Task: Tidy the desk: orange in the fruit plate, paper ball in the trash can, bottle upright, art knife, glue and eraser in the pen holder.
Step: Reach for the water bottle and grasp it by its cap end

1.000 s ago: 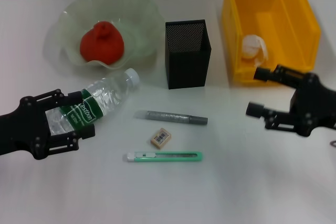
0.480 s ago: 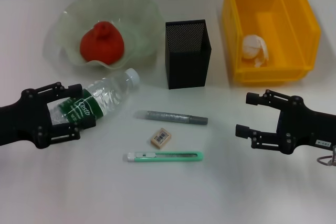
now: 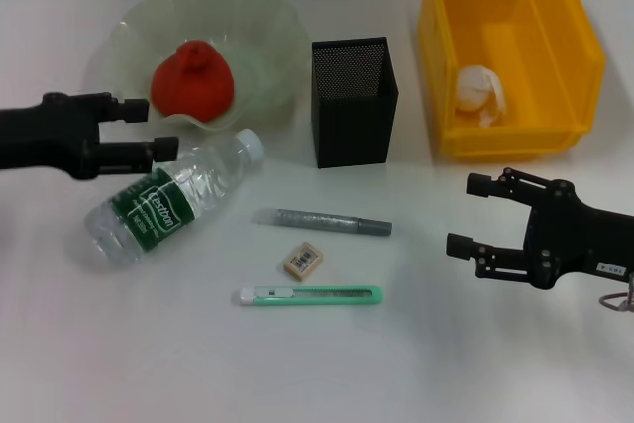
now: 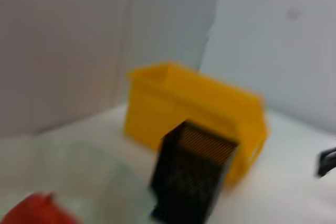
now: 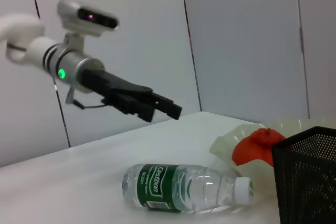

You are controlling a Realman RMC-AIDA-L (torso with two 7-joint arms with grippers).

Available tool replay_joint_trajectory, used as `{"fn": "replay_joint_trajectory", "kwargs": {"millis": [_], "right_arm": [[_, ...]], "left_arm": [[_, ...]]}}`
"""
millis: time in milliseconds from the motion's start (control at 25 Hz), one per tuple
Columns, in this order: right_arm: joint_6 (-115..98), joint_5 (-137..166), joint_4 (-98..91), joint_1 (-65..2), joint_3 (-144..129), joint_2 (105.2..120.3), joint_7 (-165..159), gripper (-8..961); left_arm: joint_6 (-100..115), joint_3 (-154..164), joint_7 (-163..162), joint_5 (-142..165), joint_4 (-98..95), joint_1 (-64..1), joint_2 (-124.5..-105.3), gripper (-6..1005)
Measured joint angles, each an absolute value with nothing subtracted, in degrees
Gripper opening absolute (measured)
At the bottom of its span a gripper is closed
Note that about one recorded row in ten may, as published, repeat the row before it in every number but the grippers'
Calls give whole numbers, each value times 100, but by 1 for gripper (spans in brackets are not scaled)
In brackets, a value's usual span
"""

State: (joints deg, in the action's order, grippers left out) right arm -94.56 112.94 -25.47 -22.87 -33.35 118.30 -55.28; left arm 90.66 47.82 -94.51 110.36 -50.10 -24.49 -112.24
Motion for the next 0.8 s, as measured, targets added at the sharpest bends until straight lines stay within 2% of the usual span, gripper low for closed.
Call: {"fn": "replay_joint_trajectory", "kwargs": {"millis": [160, 240, 440, 480, 520, 600, 640, 680, 800], "right_arm": [[-9448, 11294, -2569, -2285, -3331, 11831, -5528, 824], [-9408, 11294, -2572, -2285, -3331, 11830, -5528, 824], [-9356, 11295, -2574, -2285, -3331, 11830, -5528, 824], [-9335, 11294, -2574, -2285, -3335, 11830, -5528, 824], [-9331, 11295, -2575, -2285, -3340, 11830, -5528, 824], [-9328, 11294, -2575, -2285, -3356, 11830, -5528, 823], [-9328, 11294, -2575, -2285, -3356, 11830, -5528, 823], [-9325, 11294, -2575, -2285, -3364, 11830, -5528, 823], [-9324, 11294, -2575, -2285, -3367, 11830, -5528, 823]], "left_arm": [[9019, 4788, -9983, 11462, -5423, -2560, -11265, 783], [9228, 4838, -11109, 12567, -6151, -2965, -11349, 783], [9319, 4839, -11354, 12884, -6310, -3105, -11390, 783], [9614, 4842, -11730, 13717, -6553, -3519, -11564, 783], [9614, 4842, -11730, 13717, -6553, -3519, -11564, 782], [9738, 4845, -11920, 14367, -6597, -3835, -11732, 780], [9738, 4845, -11920, 14367, -6597, -3835, -11732, 779], [9752, 4867, -12010, 14740, -6598, -4022, -11829, 778], [9716, 5027, -12120, 14830, -6574, -4087, -11845, 774]]}}
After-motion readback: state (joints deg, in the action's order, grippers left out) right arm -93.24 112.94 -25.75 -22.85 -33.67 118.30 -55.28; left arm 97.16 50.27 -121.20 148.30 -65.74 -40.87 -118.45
